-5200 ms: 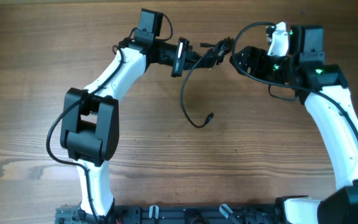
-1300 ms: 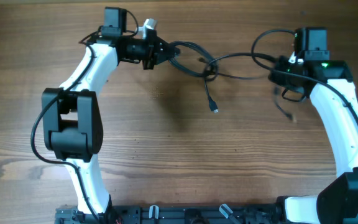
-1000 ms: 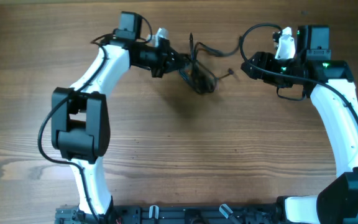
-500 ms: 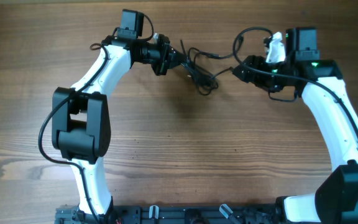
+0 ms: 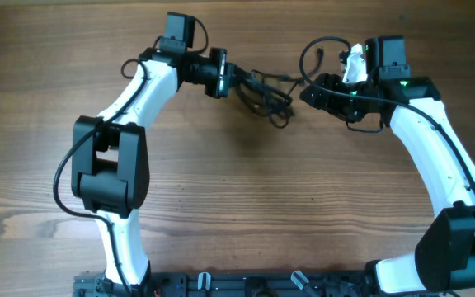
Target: Untangle cables
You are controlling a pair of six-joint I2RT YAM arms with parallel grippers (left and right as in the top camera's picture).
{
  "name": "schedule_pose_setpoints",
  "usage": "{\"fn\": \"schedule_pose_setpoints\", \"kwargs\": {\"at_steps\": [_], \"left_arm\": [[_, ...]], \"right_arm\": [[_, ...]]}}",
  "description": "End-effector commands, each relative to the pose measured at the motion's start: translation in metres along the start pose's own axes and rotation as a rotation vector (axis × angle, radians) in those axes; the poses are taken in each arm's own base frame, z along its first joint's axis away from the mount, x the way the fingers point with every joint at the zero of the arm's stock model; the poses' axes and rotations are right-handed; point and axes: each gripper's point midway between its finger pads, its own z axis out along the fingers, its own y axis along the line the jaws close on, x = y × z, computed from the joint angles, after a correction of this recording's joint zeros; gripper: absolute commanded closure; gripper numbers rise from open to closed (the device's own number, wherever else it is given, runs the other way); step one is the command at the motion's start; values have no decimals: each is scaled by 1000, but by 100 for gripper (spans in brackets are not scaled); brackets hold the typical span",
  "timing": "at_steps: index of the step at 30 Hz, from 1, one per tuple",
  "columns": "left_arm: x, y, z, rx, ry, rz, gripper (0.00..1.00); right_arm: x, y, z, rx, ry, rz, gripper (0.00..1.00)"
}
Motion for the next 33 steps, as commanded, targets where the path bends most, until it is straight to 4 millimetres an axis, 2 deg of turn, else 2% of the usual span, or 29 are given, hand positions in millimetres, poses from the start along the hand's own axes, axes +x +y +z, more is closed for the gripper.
{"fn": "schedule_pose_setpoints", "kwargs": {"at_steps": [1,2,3,6,10,14,16,18,21,23,26,27,33], "left_arm": [[-55,25,3,-181,-529,214,36],[-61,30,2,-232,-610,277,15],[-64,35,1,-292,-684,355,0],[-60,43,5,-433,-772,575,0],[-53,56,6,-623,-709,869,0],[-39,54,-32,-671,-695,917,0],[-22,44,-50,-648,-679,986,0],[10,26,-59,-578,-607,1155,0],[48,9,-56,-458,-505,1320,0],[59,6,-44,-407,-445,1353,5],[51,11,-32,-427,-427,1348,14],[43,14,-25,-441,-418,1340,18],[11,27,8,-459,-399,1227,26]], "right_arm": [[3,0,5,-9,20,8,32],[3,0,5,-9,20,4,32],[3,0,5,-9,20,-3,32],[3,0,5,-10,20,-8,32],[4,0,5,-9,21,-9,32],[4,-1,5,-5,20,-13,32],[3,-1,5,-6,18,-14,31],[2,-1,5,-5,14,-15,31],[1,-4,5,13,7,-14,31],[1,-4,5,14,7,-15,31],[1,-4,5,16,9,-15,31],[2,-5,5,16,9,-21,31],[1,-6,5,23,7,-35,30]]}}
